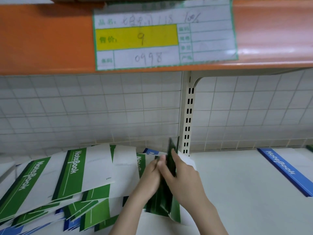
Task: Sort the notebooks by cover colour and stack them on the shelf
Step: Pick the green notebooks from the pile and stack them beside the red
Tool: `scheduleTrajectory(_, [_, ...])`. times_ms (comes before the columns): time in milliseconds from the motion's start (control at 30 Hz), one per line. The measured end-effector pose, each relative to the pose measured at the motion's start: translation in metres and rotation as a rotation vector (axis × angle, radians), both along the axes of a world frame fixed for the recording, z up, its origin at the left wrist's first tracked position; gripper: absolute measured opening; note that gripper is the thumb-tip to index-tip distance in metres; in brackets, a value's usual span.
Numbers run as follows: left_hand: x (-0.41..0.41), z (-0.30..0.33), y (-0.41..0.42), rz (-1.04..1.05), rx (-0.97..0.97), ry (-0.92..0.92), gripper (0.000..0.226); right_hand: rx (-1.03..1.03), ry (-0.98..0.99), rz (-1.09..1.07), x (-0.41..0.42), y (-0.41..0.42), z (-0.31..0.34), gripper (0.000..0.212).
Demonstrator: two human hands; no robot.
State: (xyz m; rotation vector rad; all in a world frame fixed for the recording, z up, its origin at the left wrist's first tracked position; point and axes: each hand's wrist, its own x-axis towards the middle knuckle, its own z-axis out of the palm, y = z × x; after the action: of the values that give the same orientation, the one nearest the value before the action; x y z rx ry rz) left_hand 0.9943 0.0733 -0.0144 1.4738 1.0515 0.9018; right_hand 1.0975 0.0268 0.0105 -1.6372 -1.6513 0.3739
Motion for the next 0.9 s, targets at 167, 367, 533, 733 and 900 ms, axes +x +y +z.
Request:
scheduleTrajectory(167, [-0.006,-0.016,0.006,-0.019,0.070,-0.039,0.035,-0.057,-0.024,-0.012,0.004,0.003,-0.006,0.067])
scheduleTrajectory(367, [-0.003,-0.026,-0.001,0.293,0.652,0.829,0.046,-0.101,-0.008,0.009,-0.006,-0.001,-0.016,0.083])
scheduleTrajectory(533, [0.002,-0.031,0.002,0.353,0.560,1.037,0.042,-0.077,-0.014,-0.104,-0.011,-0.003,-0.027,0.070])
scheduleTrajectory(733, [-0.006,-0.023,0.002,0.301,0.248,0.273,0.040,-0.027,0.099,-0.126,-0.011,-0.008,-0.030,0.073])
scheduleTrajectory(900, [-0.009,-0.022,0.004,0.192,0.195,0.177,0.023,-0.038,0.117,-0.099,-0.007,-0.008,-0.025,0.058])
